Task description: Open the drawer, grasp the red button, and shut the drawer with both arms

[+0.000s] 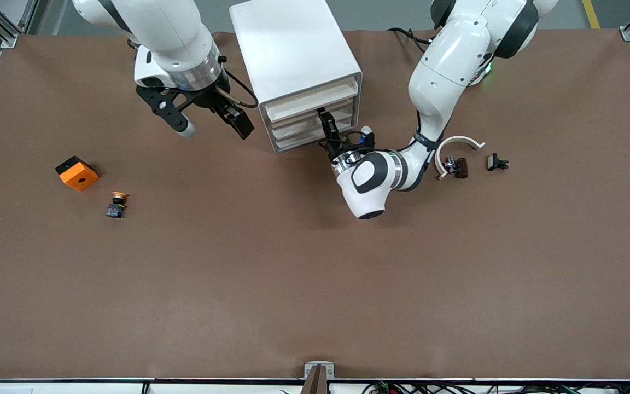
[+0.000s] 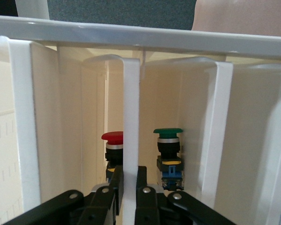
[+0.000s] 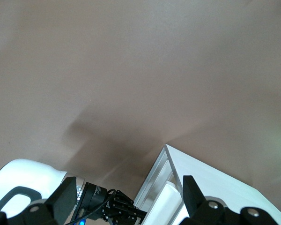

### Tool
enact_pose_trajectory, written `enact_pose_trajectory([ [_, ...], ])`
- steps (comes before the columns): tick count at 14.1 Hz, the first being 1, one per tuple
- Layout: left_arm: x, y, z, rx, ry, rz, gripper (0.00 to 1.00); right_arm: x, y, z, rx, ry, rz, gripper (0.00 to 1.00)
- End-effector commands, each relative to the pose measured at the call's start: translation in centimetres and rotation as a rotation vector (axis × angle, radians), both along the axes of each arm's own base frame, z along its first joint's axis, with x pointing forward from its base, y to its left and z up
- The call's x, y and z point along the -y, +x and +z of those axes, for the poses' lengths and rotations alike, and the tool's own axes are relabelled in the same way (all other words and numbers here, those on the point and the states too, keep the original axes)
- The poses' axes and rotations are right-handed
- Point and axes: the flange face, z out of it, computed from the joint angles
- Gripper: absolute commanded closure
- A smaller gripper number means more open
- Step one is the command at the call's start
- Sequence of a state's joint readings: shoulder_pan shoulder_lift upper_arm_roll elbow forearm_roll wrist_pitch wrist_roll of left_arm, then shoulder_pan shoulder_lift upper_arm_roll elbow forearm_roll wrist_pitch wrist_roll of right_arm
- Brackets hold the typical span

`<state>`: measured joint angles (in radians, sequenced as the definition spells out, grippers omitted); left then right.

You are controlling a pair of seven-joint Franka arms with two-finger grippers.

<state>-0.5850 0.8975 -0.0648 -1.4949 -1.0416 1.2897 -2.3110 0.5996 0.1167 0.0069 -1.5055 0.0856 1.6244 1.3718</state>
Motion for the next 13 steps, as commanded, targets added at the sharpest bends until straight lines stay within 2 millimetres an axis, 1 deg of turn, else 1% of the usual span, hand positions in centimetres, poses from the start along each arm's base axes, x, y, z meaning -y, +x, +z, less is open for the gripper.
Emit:
enact_pose_trajectory([
  [1, 0.1, 0.3, -0.5, -0.009, 0.008, 0.015, 1.0, -0.5, 0.0, 0.8, 0.004, 0.015, -0.009, 0.0],
  [3, -0.3, 0.7, -0.6, 0.001, 0.014, 0.014, 1.0, -0.5, 0.0, 0.8, 0.004, 0.015, -0.007, 0.0],
  [6, -1.6, 2.2, -0.6, 0.023, 0.031, 0.039, 1.0, -0.5, 0.1, 0.8, 0.004, 0.015, -0.01, 0.0],
  [8, -2.1, 3.1, -0.5, 0.039, 0.035, 0.049, 1.0, -0.8, -0.1, 0.8, 0.003, 0.015, -0.014, 0.0],
  [11, -3.2, 4.4, -0.3, 0.068, 0.038, 0.067, 1.0, -1.0, 0.0, 0.2, -0.001, 0.008, -0.007, 0.0],
  [13, -4.8, 6.1, 0.0, 0.086, 0.02, 0.101, 1.0, -1.1, 0.1, 0.1, -0.002, 0.007, -0.004, 0.0],
])
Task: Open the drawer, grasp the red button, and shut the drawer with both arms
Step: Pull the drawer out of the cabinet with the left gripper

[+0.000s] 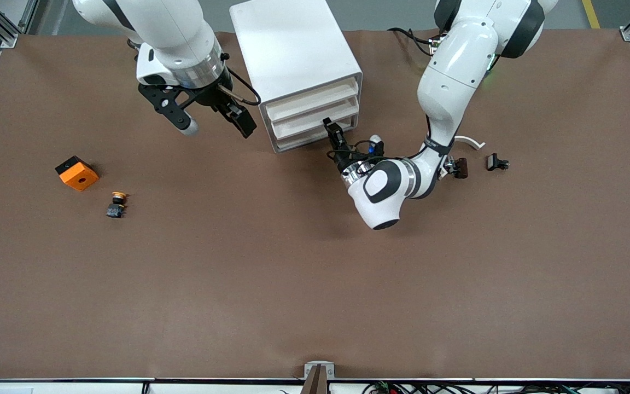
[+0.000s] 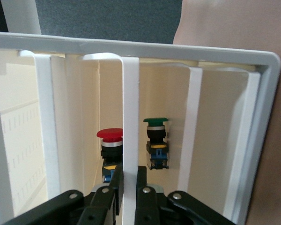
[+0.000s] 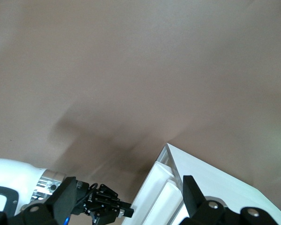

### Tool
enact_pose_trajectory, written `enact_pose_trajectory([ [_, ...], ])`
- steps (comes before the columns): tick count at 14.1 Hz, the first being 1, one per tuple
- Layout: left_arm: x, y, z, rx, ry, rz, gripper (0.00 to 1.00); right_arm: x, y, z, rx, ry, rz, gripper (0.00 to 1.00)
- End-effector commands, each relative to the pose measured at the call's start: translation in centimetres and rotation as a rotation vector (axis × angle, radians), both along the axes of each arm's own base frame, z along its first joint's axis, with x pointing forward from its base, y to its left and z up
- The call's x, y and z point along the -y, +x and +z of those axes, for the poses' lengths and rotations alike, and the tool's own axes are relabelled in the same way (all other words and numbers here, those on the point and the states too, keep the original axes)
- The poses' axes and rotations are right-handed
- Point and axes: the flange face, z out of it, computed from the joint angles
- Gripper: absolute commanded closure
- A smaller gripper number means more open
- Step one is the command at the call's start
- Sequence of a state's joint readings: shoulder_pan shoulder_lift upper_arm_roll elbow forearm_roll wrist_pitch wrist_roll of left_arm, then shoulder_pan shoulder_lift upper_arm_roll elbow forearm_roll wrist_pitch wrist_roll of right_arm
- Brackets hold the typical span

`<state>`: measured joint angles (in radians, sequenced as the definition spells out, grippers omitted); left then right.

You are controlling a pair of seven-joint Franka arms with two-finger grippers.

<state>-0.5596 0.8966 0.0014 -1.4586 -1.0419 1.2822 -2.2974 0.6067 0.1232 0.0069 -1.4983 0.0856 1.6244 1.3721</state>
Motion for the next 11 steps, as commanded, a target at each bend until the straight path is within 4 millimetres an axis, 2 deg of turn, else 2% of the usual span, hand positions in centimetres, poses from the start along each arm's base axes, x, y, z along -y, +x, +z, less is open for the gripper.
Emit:
enact_pose_trajectory([
  [1, -1.9, 2.6, -0.3, 0.039, 0.004, 0.046, 1.0, -0.6, 0.2, 0.1, -0.003, 0.006, -0.01, 0.0],
  [8, -5.1, 6.3, 0.7, 0.13, -0.007, 0.085, 1.0, -0.9, 0.5, -0.5, -0.011, 0.0, -0.014, 0.0],
  [11, -7.4, 8.5, 1.3, 0.192, -0.007, 0.11, 1.0, -1.4, 0.5, -0.8, -0.013, -0.003, -0.011, 0.0],
])
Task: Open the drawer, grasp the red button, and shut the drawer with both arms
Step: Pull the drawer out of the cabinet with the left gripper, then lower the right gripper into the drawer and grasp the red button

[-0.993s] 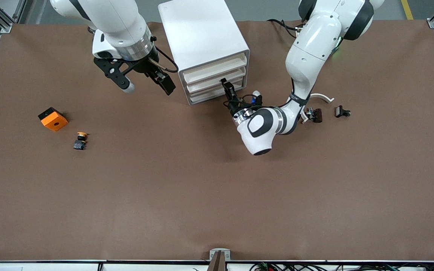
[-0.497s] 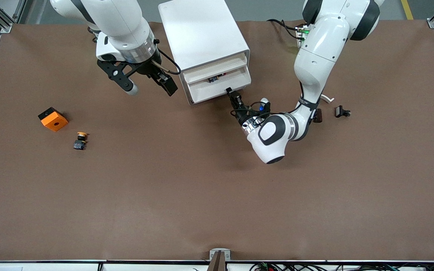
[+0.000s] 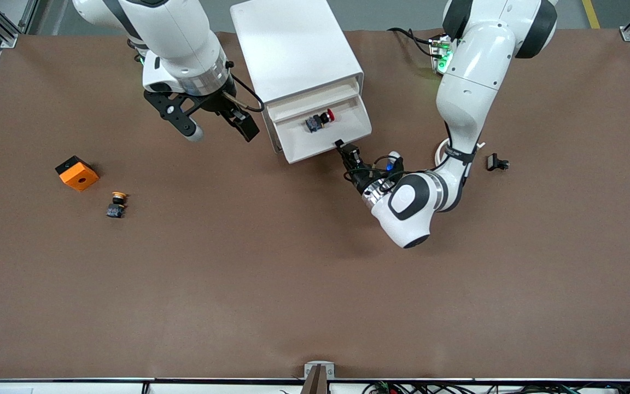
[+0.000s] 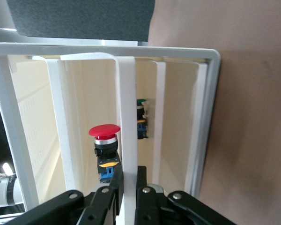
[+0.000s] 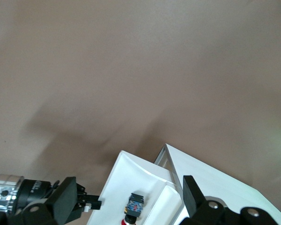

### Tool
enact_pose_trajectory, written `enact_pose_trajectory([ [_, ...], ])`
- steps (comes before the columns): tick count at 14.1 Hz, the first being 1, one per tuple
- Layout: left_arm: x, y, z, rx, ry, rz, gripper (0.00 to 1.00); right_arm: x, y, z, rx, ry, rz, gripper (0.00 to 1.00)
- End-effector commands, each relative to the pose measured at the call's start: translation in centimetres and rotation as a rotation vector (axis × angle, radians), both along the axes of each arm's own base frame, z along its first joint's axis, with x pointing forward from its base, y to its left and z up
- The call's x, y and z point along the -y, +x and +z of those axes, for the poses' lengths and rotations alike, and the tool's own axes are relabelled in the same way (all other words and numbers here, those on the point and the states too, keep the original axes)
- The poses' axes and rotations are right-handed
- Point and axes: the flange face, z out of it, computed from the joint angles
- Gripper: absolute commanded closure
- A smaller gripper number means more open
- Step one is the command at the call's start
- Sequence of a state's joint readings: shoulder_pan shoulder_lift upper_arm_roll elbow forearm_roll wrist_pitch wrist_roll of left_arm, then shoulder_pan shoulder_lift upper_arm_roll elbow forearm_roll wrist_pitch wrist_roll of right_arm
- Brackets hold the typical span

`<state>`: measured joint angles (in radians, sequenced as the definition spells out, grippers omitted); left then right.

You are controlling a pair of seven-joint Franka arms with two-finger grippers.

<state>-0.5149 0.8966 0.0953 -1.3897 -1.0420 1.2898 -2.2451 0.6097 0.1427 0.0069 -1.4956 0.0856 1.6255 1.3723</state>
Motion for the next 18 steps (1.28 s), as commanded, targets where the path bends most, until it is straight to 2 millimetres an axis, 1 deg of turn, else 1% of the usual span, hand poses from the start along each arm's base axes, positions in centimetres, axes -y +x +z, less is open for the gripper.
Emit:
enact_pose_trajectory([
  [1, -2.9, 2.7, -0.1, 0.087, 0.002, 0.019, 1.0, -1.1, 0.2, 0.2, 0.0, 0.006, -0.012, 0.0],
  [2, -3.8, 3.3, 0.0, 0.105, 0.003, 0.027, 0.98, -1.4, 0.2, -0.2, -0.004, 0.003, -0.009, 0.0],
  [4, -5.2, 4.3, 0.2, 0.127, -0.004, 0.045, 0.97, -3.0, -0.5, -0.9, -0.007, -0.003, 0.008, 0.0],
  [6, -6.3, 4.9, 0.2, 0.136, -0.015, 0.06, 0.95, -4.7, -0.5, -2.4, -0.005, -0.001, -0.063, 0.0],
  [8, -6.6, 5.1, 0.3, 0.138, -0.018, 0.065, 0.87, -7.1, -1.2, -3.9, 0.002, -0.004, -0.061, 0.0],
  [9, -6.7, 5.2, 0.4, 0.139, -0.018, 0.066, 0.81, -7.8, -1.3, -4.5, 0.004, -0.004, -0.073, 0.0],
  [10, -6.7, 5.3, 0.7, 0.143, -0.02, 0.067, 0.49, -8.4, -1.4, -5.1, 0.004, -0.005, -0.092, 0.0],
  [11, -6.8, 5.4, 0.9, 0.147, -0.019, 0.069, 0.0, -9.0, -1.4, -6.1, -0.004, -0.013, -0.105, 0.0],
  [14, -6.6, 6.0, 2.0, 0.173, -0.027, 0.067, 0.0, -11.9, -2.7, -8.9, -0.016, -0.03, -0.136, 0.0],
  [15, -7.0, 6.8, 2.8, 0.192, -0.031, 0.071, 0.0, -12.9, -3.1, -9.7, -0.015, -0.029, -0.151, 0.0],
  [16, -7.8, 7.5, 3.3, 0.206, -0.028, 0.083, 0.0, -13.5, -3.3, -10.4, -0.016, -0.032, -0.163, 0.0],
  [18, -8.6, 8.6, 4.8, 0.242, -0.033, 0.092, 0.0, -14.6, -3.9, -12.3, -0.032, -0.053, -0.148, 0.0],
])
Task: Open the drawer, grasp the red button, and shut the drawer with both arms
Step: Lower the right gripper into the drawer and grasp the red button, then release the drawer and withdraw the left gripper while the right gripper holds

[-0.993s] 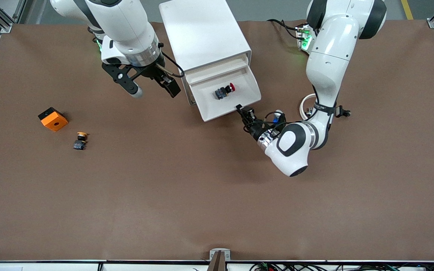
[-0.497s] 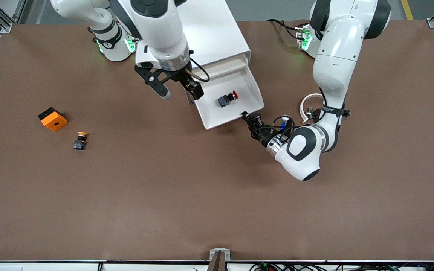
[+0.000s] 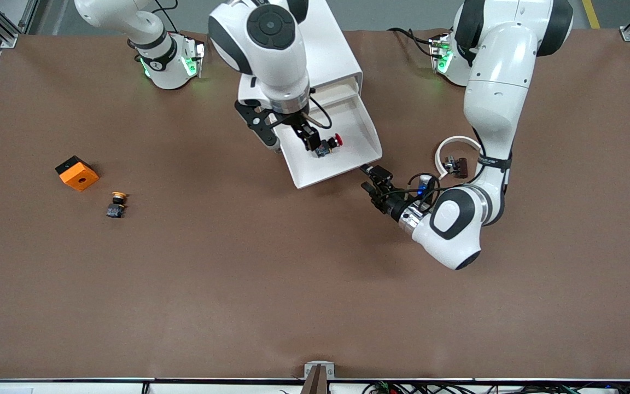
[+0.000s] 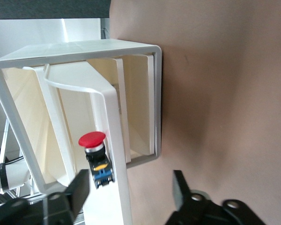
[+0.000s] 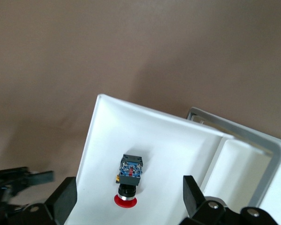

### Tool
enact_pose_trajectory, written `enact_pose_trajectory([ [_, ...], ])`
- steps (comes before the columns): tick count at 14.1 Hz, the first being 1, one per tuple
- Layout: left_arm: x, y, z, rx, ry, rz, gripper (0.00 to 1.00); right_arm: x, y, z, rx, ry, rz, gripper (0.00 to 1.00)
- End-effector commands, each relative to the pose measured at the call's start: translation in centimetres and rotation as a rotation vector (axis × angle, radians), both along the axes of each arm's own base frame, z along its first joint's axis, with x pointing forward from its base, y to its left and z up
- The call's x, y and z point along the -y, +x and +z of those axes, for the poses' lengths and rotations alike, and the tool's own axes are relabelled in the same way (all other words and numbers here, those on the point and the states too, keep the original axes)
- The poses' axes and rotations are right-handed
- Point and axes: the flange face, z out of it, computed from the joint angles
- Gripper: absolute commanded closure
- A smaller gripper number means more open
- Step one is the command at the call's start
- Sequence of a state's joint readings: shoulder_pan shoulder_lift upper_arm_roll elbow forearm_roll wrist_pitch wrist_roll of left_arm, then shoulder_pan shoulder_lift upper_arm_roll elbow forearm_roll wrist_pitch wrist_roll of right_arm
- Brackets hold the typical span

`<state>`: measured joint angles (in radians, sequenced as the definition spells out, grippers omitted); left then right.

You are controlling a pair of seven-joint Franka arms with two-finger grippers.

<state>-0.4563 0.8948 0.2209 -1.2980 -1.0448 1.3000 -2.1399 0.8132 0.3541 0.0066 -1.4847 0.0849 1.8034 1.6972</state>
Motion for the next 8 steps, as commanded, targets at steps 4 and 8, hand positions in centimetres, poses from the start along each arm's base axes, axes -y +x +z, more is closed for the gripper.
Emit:
enact_pose_trajectory([
  [4, -4.9, 4.4, 4.1, 0.122, 0.01, 0.05, 0.0, -2.8, -0.4, -5.6, -0.023, -0.033, 0.003, 0.0],
  [8, -9.6, 6.1, 4.6, 0.257, -0.028, 0.034, 0.0, -4.9, -1.3, -9.4, -0.029, -0.037, 0.029, 0.0],
])
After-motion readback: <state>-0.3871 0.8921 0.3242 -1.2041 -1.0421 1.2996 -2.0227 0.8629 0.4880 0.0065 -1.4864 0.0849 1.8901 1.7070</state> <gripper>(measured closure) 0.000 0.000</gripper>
